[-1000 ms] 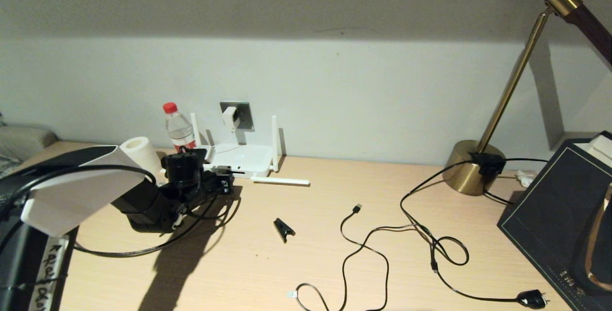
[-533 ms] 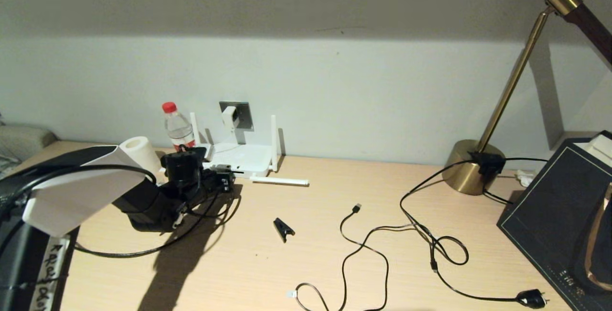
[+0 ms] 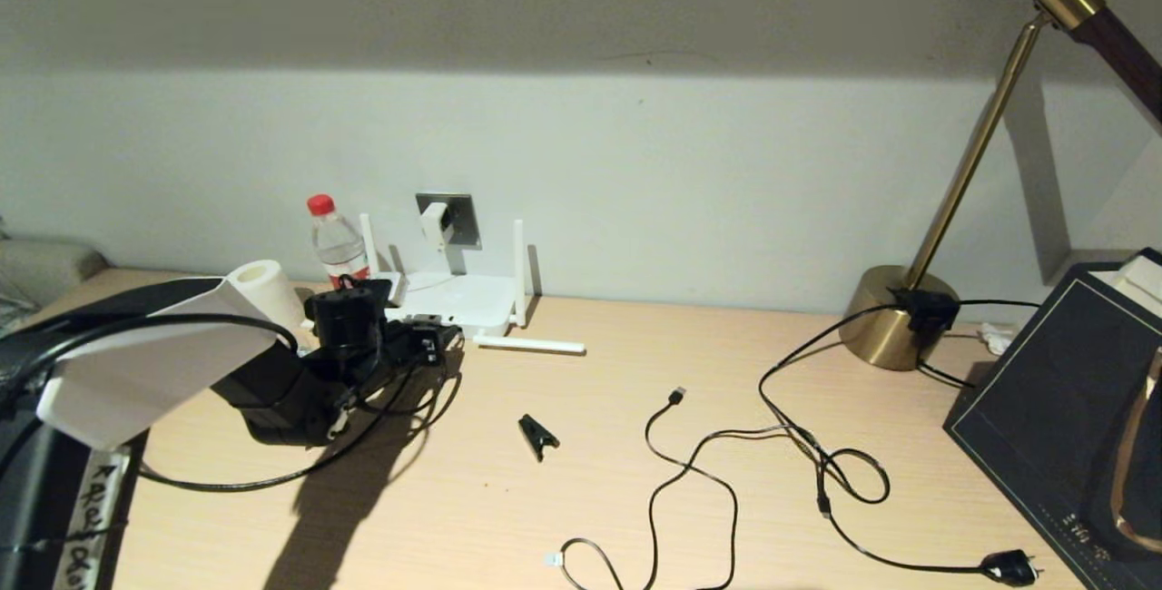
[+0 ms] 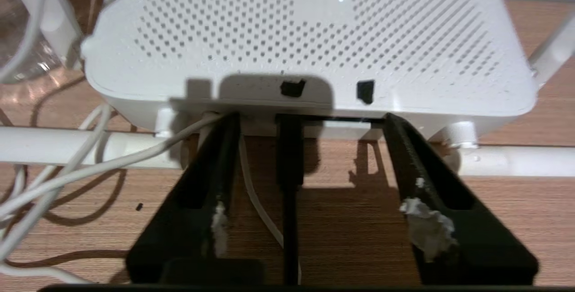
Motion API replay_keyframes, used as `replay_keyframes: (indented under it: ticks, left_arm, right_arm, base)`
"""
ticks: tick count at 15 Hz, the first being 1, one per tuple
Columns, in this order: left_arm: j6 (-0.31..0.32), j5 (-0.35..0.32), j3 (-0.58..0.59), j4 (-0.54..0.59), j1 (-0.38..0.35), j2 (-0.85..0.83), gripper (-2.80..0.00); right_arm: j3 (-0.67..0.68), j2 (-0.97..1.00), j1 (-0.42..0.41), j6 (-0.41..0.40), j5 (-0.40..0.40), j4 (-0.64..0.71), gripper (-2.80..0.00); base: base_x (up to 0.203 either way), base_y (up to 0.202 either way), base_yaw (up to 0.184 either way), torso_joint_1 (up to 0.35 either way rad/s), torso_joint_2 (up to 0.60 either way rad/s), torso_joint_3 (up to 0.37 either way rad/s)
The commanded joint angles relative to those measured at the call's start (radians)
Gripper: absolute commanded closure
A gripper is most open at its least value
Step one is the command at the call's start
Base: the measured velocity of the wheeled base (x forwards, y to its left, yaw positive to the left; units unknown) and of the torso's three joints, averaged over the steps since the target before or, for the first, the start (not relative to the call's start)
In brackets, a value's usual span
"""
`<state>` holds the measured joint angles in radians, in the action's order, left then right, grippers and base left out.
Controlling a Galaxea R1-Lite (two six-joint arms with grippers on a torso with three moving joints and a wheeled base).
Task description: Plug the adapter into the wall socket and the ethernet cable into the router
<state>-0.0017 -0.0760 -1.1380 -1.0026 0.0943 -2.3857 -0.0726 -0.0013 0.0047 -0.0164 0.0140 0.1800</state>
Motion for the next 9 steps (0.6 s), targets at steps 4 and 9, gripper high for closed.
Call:
replay_keyframes:
  ticks: [4, 9]
  left_arm:
    - [0.0, -0.001, 0.05, -0.009, 0.013, 0.031, -2.8]
    - [0.0, -0.001, 0.107, -0.058, 0.026, 0.056, -2.8]
  right_arm:
    - [0.0, 0.001, 0.0, 0.0, 0.001, 0.001, 0.0]
    - [-0.001, 0.001, 0.0, 0.0, 0.001, 0.001, 0.0]
  base:
    - [0.0, 0.0, 0.0, 0.0, 0.0, 0.0]
    - [0.0, 0.0, 0.0, 0.0, 0.0, 0.0]
